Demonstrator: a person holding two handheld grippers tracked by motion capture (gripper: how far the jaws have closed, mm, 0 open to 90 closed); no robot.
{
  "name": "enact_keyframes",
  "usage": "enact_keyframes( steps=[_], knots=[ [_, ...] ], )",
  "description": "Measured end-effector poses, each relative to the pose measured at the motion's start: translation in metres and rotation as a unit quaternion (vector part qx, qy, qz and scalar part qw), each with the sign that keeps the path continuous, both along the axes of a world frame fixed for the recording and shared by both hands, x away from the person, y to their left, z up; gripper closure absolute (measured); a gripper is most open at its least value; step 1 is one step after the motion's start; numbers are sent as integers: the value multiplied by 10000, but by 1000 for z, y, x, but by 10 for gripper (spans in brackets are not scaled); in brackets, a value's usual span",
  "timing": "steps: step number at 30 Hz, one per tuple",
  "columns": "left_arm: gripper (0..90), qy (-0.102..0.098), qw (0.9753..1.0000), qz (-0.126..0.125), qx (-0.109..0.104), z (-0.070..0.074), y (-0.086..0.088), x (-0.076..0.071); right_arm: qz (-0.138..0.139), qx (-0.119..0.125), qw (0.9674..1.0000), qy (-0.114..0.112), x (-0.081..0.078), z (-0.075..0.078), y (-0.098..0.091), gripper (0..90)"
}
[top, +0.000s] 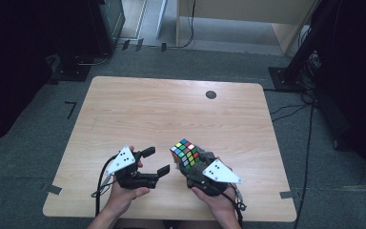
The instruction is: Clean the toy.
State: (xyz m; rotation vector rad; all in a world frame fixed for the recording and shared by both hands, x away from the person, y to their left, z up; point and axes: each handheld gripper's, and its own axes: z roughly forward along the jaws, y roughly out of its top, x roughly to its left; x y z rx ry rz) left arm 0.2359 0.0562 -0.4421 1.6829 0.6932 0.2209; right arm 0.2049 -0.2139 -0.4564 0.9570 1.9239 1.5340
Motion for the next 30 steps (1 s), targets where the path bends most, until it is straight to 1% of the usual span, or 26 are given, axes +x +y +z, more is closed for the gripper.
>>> enact_keyframes(
  steps=[1,2,3,4,5,6,7,9,10,13,14,15,16,17,18,20,23,24,25,27,29,30],
  knots=[
    [117,-58,9999,15,144,-3,1,1,-13,89,9999,86,2,2,-6,348],
    [113,-103,9996,32,263,-6,2,3,-94,155,9997,157,3,4,-11,348],
    [104,-128,9993,52,348,-9,2,4,-115,230,9994,248,4,6,-15,348],
    [99,-201,9987,72,453,-11,2,4,-81,289,9990,334,4,9,-18,348],
    [99,-303,9978,100,585,-12,1,4,-33,322,9986,411,3,12,-19,348],
    [99,-436,9961,115,759,-13,0,3,11,317,9984,463,3,15,-19,348],
    [99,-594,9936,140,946,-14,-3,2,70,284,9982,517,2,17,-18,348],
    [98,-904,9873,174,1295,-16,-9,-3,217,242,9976,611,0,21,-13,348],
    [84,-1111,9824,242,1484,-18,-14,-6,274,235,9971,664,-1,22,-10,348],
    [68,-1433,9738,196,1753,-21,-22,-13,423,243,9953,841,-3,22,-1,348],
    [67,-1547,9709,177,1819,-22,-25,-15,448,222,9949,877,-4,22,1,348],
    [67,-1612,9690,125,1868,-22,-27,-17,476,238,9941,942,-5,22,4,348],
    [67,-1690,9669,127,1909,-23,-29,-19,521,259,9932,1004,-5,21,6,348],
    [68,-1759,9655,113,1918,-23,-30,-20,544,259,9926,1056,-5,20,8,348],
    [80,-1805,9648,58,1914,-24,-31,-21,554,239,9921,1099,-5,19,10,348],
    [81,-1934,9608,59,1985,-24,-32,-22,607,218,9904,1219,-5,18,13,348],
    [85,-2080,9571,65,2016,-25,-33,-24,654,182,9886,1346,-5,16,17,348],
    [110,-2106,9564,39,2023,-25,-32,-24,669,185,9880,1378,-5,16,17,348],
    [137,-2138,9555,24,2034,-25,-32,-25,690,186,9870,1441,-4,16,18,347],
    [153,-2195,9525,-46,2109,-26,-33,-26,769,224,9837,1612,-2,14,18,347],
    [182,-2312,9467,-71,2241,-28,-35,-28,791,268,9821,1690,0,12,17,347],
    [213,-2380,9440,-67,2284,-30,-36,-29,802,275,9814,1725,0,11,17,347]
  ],
)
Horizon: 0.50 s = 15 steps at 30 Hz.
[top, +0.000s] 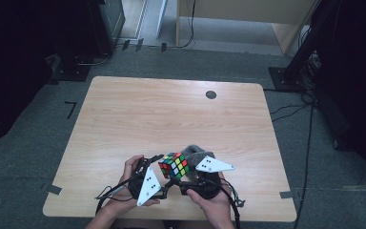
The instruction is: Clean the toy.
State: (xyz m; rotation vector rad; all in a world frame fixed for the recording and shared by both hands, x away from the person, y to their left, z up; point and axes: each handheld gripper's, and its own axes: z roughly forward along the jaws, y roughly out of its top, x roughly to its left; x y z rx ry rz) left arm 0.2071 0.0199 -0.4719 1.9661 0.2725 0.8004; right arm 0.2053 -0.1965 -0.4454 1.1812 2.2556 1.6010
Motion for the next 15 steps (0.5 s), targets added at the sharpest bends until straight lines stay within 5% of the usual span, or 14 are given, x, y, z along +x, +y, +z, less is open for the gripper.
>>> enact_keyframes(
  steps=[8,15],
  knots=[
    [316,-164,9998,72,104,-3,0,-2,15,112,9998,157,3,-3,-1,345],
    [338,386,9979,318,-406,1,12,9,-212,634,9972,-333,0,2,-13,312]
  ],
)
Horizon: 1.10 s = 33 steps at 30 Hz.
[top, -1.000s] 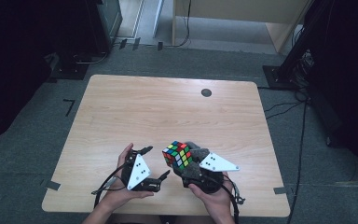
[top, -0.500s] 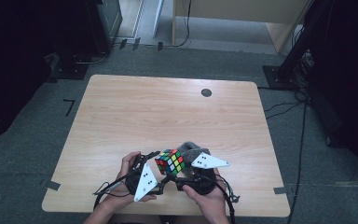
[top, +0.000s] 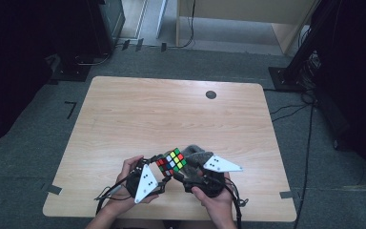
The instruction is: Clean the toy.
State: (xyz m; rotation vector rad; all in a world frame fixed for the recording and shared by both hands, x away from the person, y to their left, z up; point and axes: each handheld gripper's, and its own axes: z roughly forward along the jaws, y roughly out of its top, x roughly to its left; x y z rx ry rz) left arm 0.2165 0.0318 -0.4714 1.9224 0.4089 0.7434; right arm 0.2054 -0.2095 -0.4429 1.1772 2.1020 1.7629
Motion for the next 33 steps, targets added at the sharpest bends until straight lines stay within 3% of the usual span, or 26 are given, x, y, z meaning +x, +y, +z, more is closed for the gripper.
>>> enact_keyframes(
  steps=[4,5,7,8,10,13,17,20,22,28,31,33],
  knots=[
    [338,357,9987,165,-320,1,13,10,-363,160,9989,-266,0,5,-15,319],
    [338,430,9981,207,-381,1,16,12,-470,53,9986,-244,2,4,-18,320],
    [338,569,9966,301,-520,2,21,15,-736,-421,9960,-269,6,-2,-22,328],
    [338,623,9960,305,-561,3,22,16,-930,-840,9917,-295,8,-8,-24,347],
    [338,731,9948,276,-653,3,26,19,-1240,-1404,9821,-218,13,-19,-24,376],
    [338,766,9944,246,-680,3,29,22,-1280,-1686,9772,185,23,-37,-25,372],
    [338,782,9942,191,-718,3,32,23,-1103,-2243,9670,488,30,-57,-21,334],
    [338,800,9935,43,-809,3,34,23,-1069,-2352,9649,473,31,-64,-20,331],
    [339,887,9921,8,-890,4,35,23,-1035,-2325,9658,502,33,-66,-21,342],
    [339,1126,9896,105,-887,5,35,22,-992,-2334,9659,517,33,-73,-21,348],
    [339,1163,9892,111,-889,5,35,22,-1034,-2504,9621,306,29,-78,-17,339],
    [338,1220,9882,89,-918,5,35,23,-1051,-2537,9611,297,29,-79,-15,339]
  ],
)
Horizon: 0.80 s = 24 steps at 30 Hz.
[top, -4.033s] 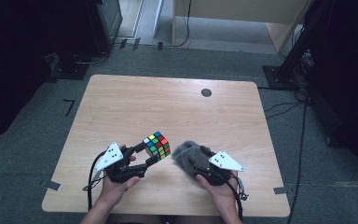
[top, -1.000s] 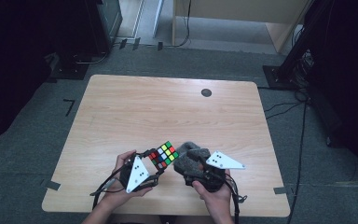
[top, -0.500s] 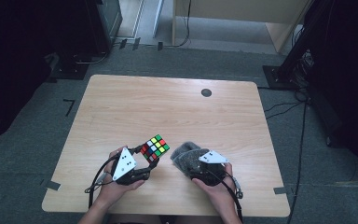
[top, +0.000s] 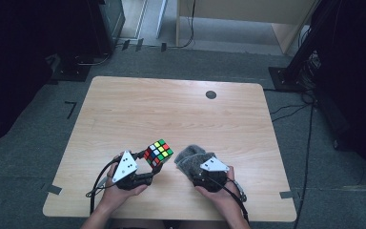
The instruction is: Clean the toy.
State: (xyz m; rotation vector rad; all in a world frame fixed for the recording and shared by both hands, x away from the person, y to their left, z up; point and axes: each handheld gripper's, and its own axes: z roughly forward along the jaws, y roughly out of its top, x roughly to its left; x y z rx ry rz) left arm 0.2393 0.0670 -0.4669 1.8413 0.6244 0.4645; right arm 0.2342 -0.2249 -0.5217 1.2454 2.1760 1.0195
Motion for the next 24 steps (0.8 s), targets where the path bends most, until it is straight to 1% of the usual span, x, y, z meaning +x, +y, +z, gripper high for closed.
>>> enact_keyframes(
  steps=[1,2,3,4,5,7,10,14,16,18,19,20,21,23,24],
  knots=[
    [338,31,10000,-37,-36,0,1,0,-16,6,10000,6,0,0,0,339],
    [338,69,9998,-148,-74,0,1,1,-16,10,10000,2,1,0,0,338],
    [338,59,9996,-243,-90,0,2,0,-16,31,10000,1,1,-1,0,338],
    [338,24,9997,-249,-77,0,1,-1,-15,58,10000,29,1,-1,-1,338],
    [338,20,9997,-230,-66,0,0,-1,-5,71,10000,34,1,-1,-1,339],
    [337,18,9999,-110,-53,0,-1,-1,16,77,10000,28,2,-1,-2,340],
    [337,78,10000,45,-38,0,0,1,0,94,9999,40,1,-1,-3,378],
    [337,107,9999,73,-12,0,1,2,90,70,9999,21,2,-1,-5,404],
    [337,114,9999,103,-20,0,1,2,53,42,10000,-9,2,-1,-5,443],
    [338,158,9998,69,-113,0,2,2,-10,-89,9999,-131,1,-1,-4,516],
    [338,166,9997,27,-173,1,2,2,-31,-161,9997,-179,0,-1,-3,565],
    [338,151,9997,16,-173,1,2,1,-82,-246,9994,-244,0,0,-2,632],
    [338,127,9998,5,-134,1,2,1,-124,-328,9990,-293,-1,0,-1,673],
    [339,96,9999,-28,-14,0,1,1,-143,-440,9984,-320,-1,1,2,707],
    [338,95,9999,-39,43,-1,0,1,-164,-428,9984,-322,-1,3,3,719]
  ],
)
